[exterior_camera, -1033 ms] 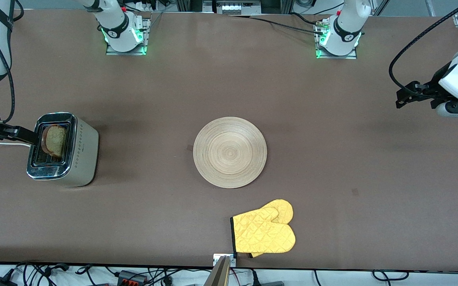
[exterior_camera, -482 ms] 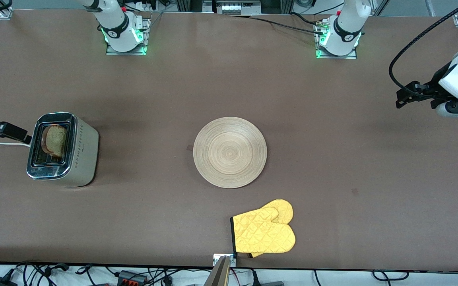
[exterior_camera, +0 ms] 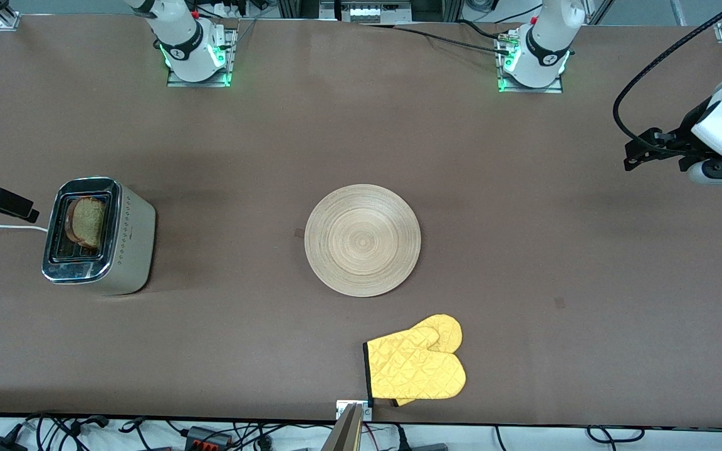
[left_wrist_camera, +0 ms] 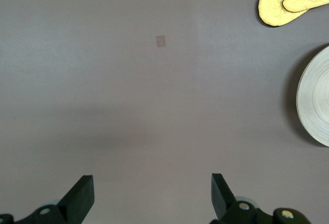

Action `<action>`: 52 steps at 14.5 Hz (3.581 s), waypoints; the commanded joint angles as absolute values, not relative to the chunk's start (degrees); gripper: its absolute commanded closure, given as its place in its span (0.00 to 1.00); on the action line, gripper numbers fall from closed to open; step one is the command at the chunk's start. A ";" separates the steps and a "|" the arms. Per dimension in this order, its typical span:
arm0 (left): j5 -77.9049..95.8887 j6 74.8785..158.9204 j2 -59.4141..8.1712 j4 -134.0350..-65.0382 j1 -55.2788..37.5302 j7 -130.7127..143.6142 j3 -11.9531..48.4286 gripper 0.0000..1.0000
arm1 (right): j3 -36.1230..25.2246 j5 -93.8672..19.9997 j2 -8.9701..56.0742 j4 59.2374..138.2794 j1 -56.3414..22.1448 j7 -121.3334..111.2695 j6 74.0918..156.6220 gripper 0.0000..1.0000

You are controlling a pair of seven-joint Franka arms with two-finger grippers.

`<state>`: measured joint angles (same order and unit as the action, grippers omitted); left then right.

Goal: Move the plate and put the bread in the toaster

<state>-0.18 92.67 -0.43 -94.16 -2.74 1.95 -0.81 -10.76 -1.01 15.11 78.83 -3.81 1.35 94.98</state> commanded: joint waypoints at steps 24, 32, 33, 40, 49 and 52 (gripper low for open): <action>-1.32 91.58 -0.26 -92.81 -2.64 1.14 -0.62 0.00 | -9.05 1.49 6.15 93.16 -6.68 1.14 99.93 0.00; -1.32 91.58 -0.26 -92.81 -2.64 1.14 -0.62 0.00 | -4.49 1.14 5.27 93.16 -0.71 1.23 99.93 0.00; -1.32 91.58 -0.26 -92.81 -2.64 1.14 -0.62 0.00 | -4.40 1.14 5.10 93.16 -0.53 1.23 99.76 0.00; -1.32 91.58 -0.26 -92.81 -2.64 1.05 -0.62 0.00 | -4.39 1.23 3.60 94.04 -0.97 0.71 97.21 0.00; -1.32 91.58 -0.26 -92.81 -2.64 1.05 -0.62 0.00 | -4.48 0.88 1.05 97.65 -0.97 -3.43 97.56 0.00; -1.32 91.58 -0.26 -92.81 -2.64 1.05 -0.62 0.00 | -4.39 0.79 0.70 97.73 -0.97 -2.21 97.12 0.00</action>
<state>-0.18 92.67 -0.40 -93.83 -2.74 1.94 -0.81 -5.21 0.82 2.55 96.06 -1.61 -2.55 97.44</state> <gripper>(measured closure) 0.000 0.000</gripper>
